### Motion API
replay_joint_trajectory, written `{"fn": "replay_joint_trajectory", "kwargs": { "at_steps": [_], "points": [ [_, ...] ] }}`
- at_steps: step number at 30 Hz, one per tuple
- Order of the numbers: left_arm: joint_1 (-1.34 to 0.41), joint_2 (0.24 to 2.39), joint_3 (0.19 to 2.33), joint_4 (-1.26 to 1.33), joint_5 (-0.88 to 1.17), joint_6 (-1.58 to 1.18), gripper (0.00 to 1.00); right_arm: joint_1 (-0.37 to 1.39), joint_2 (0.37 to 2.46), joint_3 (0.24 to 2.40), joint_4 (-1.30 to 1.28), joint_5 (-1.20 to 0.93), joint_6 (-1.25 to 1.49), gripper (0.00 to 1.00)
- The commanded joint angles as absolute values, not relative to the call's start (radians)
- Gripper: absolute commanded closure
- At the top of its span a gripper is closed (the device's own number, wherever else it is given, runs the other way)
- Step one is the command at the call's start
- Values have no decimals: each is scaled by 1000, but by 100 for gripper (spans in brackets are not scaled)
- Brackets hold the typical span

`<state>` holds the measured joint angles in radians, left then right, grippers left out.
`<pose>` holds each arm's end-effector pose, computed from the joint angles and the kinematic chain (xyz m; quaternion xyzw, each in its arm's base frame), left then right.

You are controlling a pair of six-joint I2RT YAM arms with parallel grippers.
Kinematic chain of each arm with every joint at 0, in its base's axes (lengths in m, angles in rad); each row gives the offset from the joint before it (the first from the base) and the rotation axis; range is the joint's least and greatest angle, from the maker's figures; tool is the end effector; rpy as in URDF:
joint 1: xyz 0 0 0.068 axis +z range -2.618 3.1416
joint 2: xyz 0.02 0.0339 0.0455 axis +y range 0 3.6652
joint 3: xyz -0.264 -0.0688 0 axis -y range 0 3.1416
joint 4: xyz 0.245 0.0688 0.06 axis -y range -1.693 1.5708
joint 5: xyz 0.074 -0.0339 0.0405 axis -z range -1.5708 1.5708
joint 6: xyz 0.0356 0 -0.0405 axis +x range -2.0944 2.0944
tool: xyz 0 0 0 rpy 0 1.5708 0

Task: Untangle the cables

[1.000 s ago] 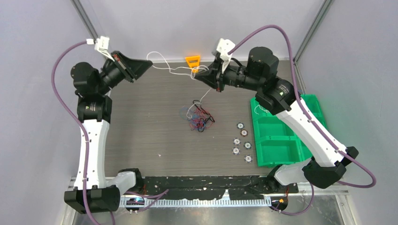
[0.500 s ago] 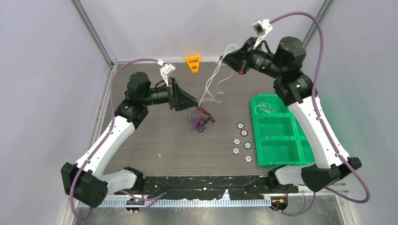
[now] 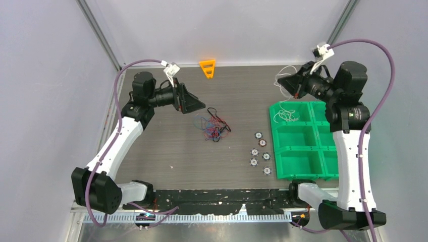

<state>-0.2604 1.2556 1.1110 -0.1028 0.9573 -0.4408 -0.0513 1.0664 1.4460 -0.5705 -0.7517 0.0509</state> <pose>0.2639 -0.1004 0.3654 0.2188 0.7229 -0.5286 0.3874 0.1969 0.0142 0.4722 -0.1967 0.7284 0.2830 0.5921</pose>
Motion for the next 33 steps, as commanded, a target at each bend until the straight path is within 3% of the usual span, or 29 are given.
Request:
{"fn": "replay_joint_trajectory", "kwargs": {
  "at_steps": [1,9,24,33],
  "points": [
    [-262,1282,1135,-31,1002,-471,13,-137,1088,1483,-659,-828,-71,95],
    [-262,1322,1136,71,1009,-545,14,-186,1169,1554,-711,-891,-173,95],
    [-262,1373,1180,73,1003,-562,16,-188,1303,1813,-699,-936,-25,95],
    [-264,1377,1179,60,997,-557,16,-231,1338,1786,-684,-928,-81,95]
  ]
}}
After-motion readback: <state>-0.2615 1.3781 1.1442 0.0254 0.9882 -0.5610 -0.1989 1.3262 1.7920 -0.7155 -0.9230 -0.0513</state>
